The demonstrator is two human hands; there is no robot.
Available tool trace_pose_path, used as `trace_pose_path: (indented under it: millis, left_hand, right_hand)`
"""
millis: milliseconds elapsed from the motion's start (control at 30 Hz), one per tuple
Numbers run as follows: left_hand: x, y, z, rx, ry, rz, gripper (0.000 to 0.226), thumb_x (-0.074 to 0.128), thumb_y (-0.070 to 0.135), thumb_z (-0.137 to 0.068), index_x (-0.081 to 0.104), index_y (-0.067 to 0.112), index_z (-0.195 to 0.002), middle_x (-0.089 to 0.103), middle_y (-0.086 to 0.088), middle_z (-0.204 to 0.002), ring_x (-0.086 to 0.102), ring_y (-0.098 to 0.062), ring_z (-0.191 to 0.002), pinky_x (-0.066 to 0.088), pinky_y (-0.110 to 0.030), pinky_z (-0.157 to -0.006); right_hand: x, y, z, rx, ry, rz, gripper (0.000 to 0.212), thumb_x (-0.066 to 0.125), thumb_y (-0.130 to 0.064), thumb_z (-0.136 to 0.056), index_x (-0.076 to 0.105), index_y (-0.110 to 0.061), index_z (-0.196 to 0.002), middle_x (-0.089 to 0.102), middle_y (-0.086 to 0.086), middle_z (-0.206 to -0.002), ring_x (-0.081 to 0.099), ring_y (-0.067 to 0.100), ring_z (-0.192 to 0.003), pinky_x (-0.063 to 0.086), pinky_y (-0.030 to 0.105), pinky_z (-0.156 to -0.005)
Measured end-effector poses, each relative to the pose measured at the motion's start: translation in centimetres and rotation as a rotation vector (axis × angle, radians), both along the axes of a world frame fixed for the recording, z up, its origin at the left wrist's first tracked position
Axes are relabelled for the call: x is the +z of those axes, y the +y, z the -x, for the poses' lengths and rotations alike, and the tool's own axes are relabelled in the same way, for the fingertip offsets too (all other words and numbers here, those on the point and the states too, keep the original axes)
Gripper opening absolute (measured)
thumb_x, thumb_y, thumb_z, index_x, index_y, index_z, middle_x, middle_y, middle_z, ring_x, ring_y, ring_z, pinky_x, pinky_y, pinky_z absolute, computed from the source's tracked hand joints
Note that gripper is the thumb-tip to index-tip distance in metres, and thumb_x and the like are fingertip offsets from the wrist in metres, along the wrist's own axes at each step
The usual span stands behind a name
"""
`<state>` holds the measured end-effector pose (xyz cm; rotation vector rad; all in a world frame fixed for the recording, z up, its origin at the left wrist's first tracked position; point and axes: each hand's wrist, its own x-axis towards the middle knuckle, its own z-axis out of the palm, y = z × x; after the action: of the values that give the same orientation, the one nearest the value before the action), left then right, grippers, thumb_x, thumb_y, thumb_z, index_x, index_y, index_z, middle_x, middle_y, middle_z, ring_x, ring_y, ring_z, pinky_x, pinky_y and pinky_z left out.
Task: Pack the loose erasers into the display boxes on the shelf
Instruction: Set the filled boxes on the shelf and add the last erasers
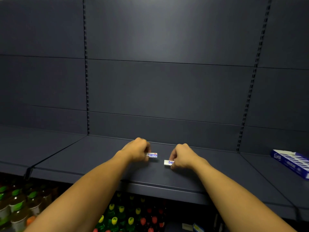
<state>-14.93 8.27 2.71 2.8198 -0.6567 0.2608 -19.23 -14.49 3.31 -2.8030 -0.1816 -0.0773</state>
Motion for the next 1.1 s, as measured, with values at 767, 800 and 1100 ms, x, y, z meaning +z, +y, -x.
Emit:
trace_pose_path:
  millis: [767,800,1100]
  left_hand:
    - [2.1,-18.2,2.6,-0.363,-0.112,-0.049,0.017,0.073,0.028,-0.077,0.065,0.025,-0.092,0.059,0.007,-0.096,0.06,-0.017,-0.083,0.05,-0.031,-0.068]
    - [2.3,-19.3,3.0,-0.367,-0.115,-0.051,0.017,0.073,0.028,-0.078,0.065,0.025,-0.093,0.059,0.006,-0.097,0.06,-0.018,-0.084,0.052,-0.033,-0.069]
    - [3.3,-29.2,8.2,-0.39,-0.115,-0.046,0.018,0.072,0.026,-0.079,0.064,0.024,-0.094,0.06,0.005,-0.097,0.061,-0.018,-0.083,0.057,-0.037,-0.075]
  right_hand:
    - [1.1,-17.4,11.7,-0.475,-0.173,0.08,0.014,0.072,-0.02,-0.077,0.075,-0.027,-0.088,0.069,-0.005,-0.093,0.066,0.019,-0.085,0.049,0.03,-0.067]
    - [1.3,-18.4,12.4,-0.488,-0.173,0.092,0.014,0.072,-0.02,-0.077,0.075,-0.027,-0.088,0.069,-0.005,-0.093,0.066,0.019,-0.085,0.05,0.031,-0.066]
    - [1.9,-27.8,18.5,-0.548,-0.171,0.133,0.016,0.072,-0.021,-0.082,0.075,-0.027,-0.096,0.07,-0.003,-0.096,0.065,0.018,-0.09,0.056,0.034,-0.075]
